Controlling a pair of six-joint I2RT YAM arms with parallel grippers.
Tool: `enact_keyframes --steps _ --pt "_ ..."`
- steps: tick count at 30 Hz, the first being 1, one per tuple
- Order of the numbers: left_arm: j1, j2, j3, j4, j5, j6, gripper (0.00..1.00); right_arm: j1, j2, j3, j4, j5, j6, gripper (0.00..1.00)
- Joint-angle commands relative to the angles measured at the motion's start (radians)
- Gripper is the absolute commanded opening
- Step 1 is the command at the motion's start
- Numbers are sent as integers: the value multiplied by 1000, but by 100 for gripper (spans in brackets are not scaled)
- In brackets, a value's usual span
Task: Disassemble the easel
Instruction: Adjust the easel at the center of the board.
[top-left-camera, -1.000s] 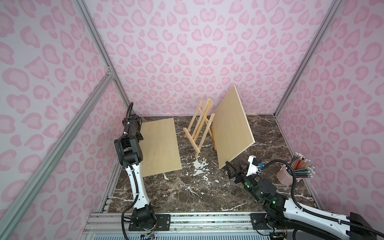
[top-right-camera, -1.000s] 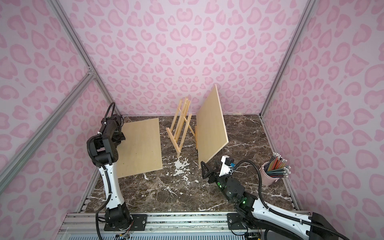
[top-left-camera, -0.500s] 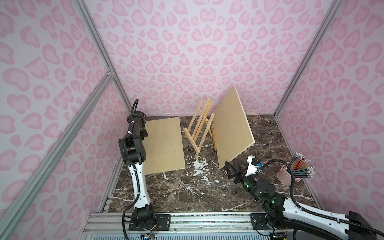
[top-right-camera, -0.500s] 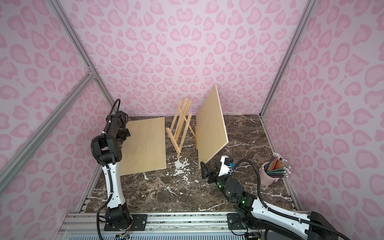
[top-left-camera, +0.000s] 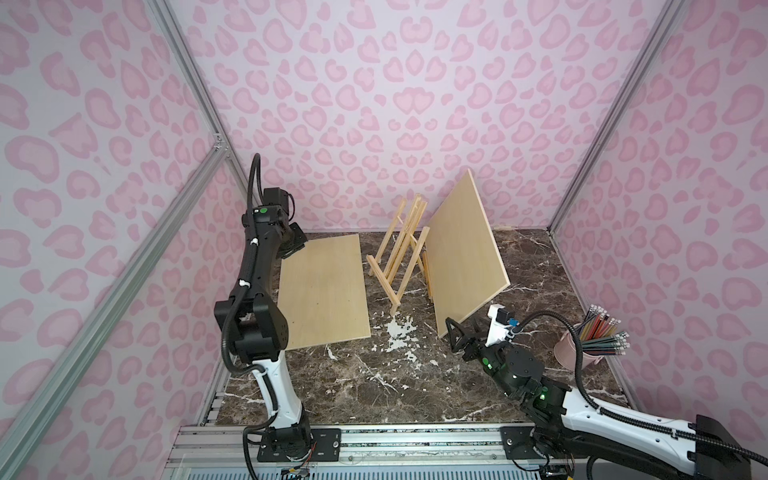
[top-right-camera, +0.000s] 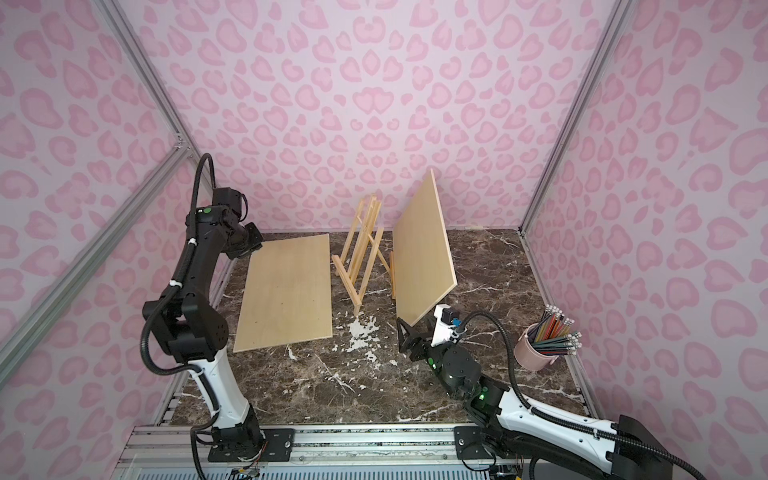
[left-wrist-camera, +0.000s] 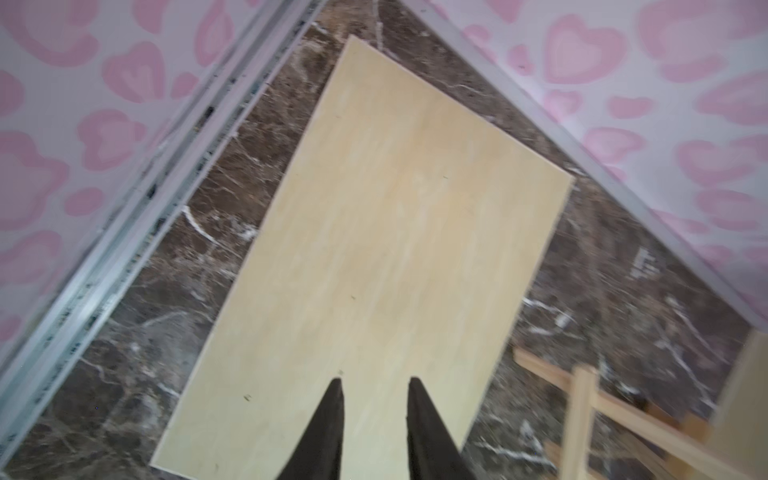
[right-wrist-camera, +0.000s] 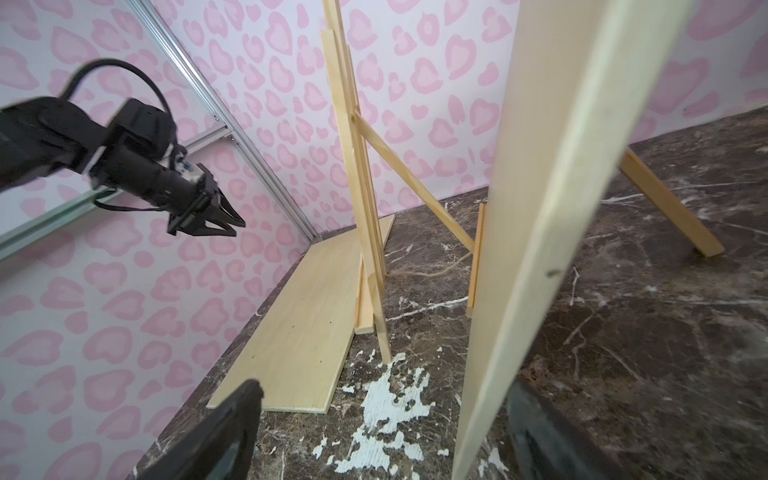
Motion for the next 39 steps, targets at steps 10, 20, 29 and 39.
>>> enact_keyframes --steps 10,20,29,39 --pt "-206 -668 -685 281 125 -139 98 0 245 466 -336 41 -35 85" --pt "-261 -958 -1056 334 174 -171 98 0 190 565 -431 239 -11 82" --pt "-316 -982 -1189 440 226 -203 99 -5 -1 608 -562 224 -4 80" --pt "-359 -1013 -1293 494 138 -229 99 76 92 866 -643 56 -13 75"
